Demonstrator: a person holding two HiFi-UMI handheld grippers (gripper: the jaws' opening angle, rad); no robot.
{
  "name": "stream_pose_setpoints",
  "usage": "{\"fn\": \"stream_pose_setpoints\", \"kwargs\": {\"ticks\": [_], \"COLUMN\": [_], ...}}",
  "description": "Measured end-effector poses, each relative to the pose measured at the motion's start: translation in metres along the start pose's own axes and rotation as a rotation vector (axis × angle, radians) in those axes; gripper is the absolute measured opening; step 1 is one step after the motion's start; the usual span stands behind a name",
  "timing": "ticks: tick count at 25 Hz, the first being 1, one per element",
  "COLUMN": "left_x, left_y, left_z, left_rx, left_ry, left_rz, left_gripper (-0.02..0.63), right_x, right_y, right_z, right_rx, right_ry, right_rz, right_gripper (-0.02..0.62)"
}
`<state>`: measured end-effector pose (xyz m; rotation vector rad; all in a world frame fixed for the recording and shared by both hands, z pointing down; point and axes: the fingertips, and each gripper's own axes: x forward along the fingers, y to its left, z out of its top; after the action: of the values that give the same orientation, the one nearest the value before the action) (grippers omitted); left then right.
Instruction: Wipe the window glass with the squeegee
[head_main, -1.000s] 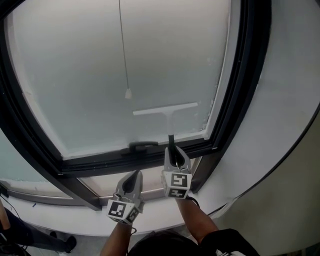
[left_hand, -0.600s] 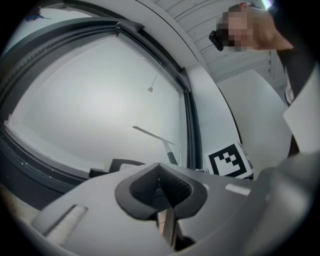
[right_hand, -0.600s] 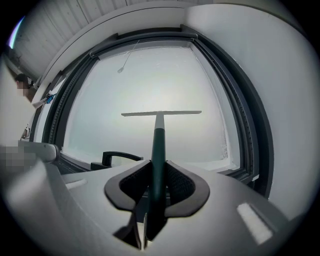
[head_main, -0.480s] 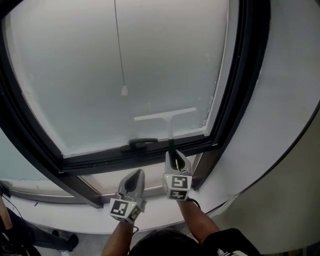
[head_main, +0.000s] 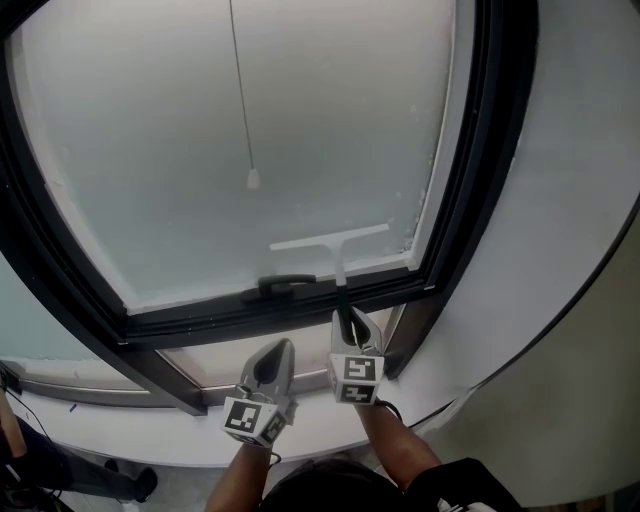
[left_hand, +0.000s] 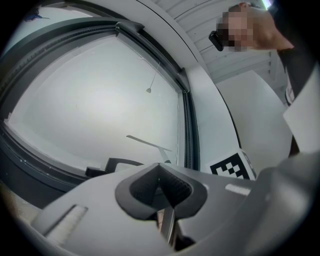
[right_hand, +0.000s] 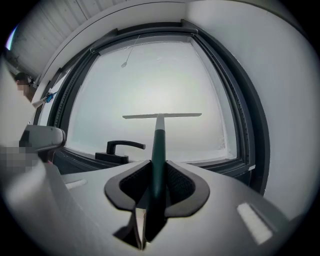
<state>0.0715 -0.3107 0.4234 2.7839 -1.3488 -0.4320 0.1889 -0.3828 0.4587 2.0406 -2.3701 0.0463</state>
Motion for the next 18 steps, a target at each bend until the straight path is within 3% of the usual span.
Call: {"fn": "stream_pose_setpoints", "kwargs": {"ticks": [18], "left_x": [-0.011], "left_y": [-0.005], "left_z": [-0.009], "left_rx": [0.001], "left_ry": [0.030], "left_rz": [-0.009], "left_gripper": [-0.002], "right_x": [-0.011], "right_y": [0.010], "right_z": [-0.026], "right_rx": [0.071], "right_ry": [0.069], "right_rz": [0.009], "right_gripper": [0.097]}}
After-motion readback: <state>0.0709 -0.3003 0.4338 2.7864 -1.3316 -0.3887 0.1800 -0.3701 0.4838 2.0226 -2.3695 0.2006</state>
